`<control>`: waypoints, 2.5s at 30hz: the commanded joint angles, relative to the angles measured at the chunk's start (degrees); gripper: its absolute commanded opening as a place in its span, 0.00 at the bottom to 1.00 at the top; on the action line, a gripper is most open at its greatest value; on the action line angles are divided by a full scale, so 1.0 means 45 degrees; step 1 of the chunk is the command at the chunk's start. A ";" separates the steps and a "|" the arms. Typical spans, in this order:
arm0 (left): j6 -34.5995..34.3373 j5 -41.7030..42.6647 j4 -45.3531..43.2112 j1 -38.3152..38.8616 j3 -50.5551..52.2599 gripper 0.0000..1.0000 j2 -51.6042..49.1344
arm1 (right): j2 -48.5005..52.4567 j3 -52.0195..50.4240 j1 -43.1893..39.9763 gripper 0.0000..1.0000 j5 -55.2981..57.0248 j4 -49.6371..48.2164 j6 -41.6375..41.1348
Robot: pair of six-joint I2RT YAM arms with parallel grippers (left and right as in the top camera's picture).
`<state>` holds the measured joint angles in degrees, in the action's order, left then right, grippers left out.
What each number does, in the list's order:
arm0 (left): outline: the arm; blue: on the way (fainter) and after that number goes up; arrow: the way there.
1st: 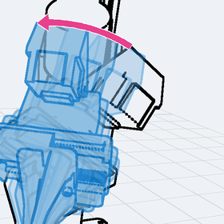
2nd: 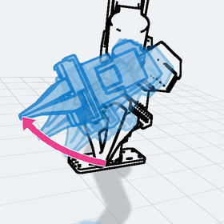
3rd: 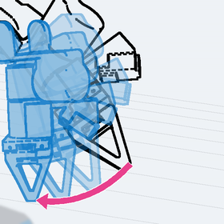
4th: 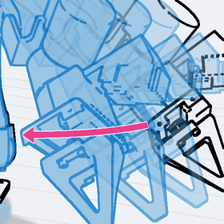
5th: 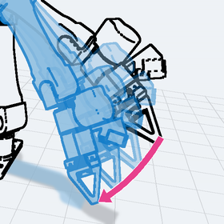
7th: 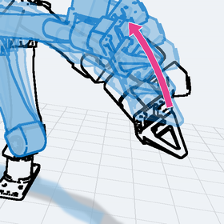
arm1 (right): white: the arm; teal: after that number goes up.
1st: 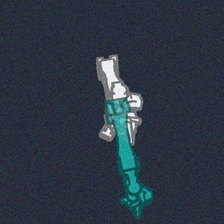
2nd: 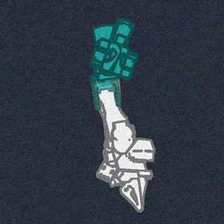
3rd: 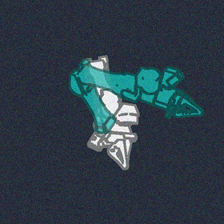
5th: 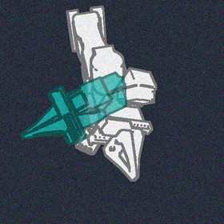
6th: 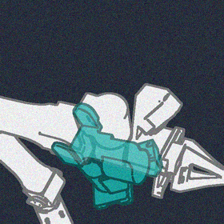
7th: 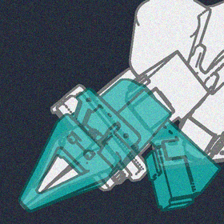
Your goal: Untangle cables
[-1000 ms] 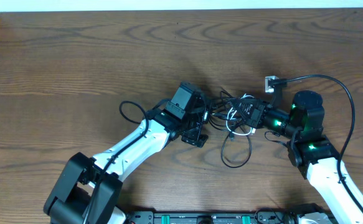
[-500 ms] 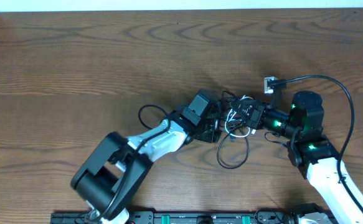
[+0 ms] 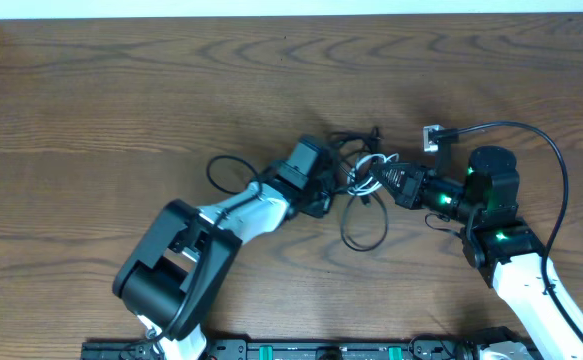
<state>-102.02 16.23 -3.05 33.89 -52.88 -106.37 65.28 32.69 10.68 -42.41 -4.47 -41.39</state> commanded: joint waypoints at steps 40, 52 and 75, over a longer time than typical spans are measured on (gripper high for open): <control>0.7446 0.5770 -0.1156 -0.2540 0.0034 0.08 0.2293 | 0.0253 0.0126 0.1880 0.50 0.0991 0.2511 0.6936; 0.6591 0.6305 -0.1112 -0.2540 0.0034 0.08 0.2293 | 0.0821 0.0126 0.2744 0.45 0.1948 0.2487 0.6824; 0.8432 0.2127 0.1316 -0.2540 0.0034 0.08 0.2288 | 0.0797 0.0141 0.1987 0.01 -0.5207 -0.3113 0.2909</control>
<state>-65.73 35.40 0.56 22.72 -52.84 -97.03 69.01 32.67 21.17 -56.07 -14.85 -20.82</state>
